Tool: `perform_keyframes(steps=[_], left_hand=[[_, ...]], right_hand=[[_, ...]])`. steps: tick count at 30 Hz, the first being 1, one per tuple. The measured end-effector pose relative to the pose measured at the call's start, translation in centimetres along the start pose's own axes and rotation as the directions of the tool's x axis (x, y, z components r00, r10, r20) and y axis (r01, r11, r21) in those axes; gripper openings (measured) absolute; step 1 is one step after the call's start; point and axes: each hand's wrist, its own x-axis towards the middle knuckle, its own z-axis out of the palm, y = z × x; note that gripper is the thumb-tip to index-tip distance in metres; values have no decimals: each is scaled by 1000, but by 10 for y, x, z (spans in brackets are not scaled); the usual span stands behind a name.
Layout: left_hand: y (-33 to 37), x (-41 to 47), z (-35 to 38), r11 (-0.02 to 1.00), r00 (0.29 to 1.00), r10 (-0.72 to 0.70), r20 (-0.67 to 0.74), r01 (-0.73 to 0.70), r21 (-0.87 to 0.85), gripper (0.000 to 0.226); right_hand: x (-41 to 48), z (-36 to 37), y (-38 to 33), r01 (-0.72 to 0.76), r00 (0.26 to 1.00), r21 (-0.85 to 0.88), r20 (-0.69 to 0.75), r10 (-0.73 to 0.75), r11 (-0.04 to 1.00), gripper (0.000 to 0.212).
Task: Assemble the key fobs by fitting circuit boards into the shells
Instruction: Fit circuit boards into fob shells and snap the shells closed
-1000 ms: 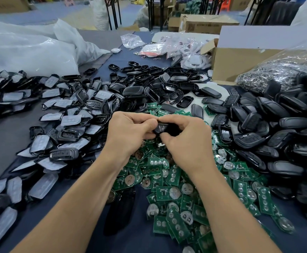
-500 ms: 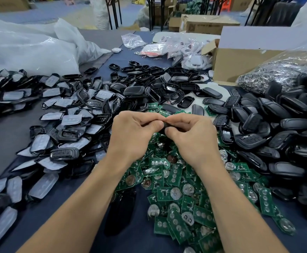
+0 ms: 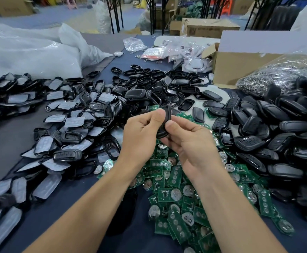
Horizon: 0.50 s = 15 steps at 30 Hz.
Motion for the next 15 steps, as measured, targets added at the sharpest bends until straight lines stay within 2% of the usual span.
perform_keyframes(steps=[4,10,13,15], left_hand=[[2,-1,0,994,998,-36,-55,30,-107,33],[2,0,-4,985,995,-80,-55,70,-158,33],[2,2,-7,982,993,-113,-45,104,-156,47],[2,3,-10,982,991,-116,-68,104,-158,54]], right_hand=[[-1,1,3,6,1000,-21,14,-6,1000,15],[-1,1,4,-6,999,-11,33,6,1000,13],[0,-1,4,-31,997,7,73,30,999,12],[1,-3,2,-82,991,-43,106,86,996,15]])
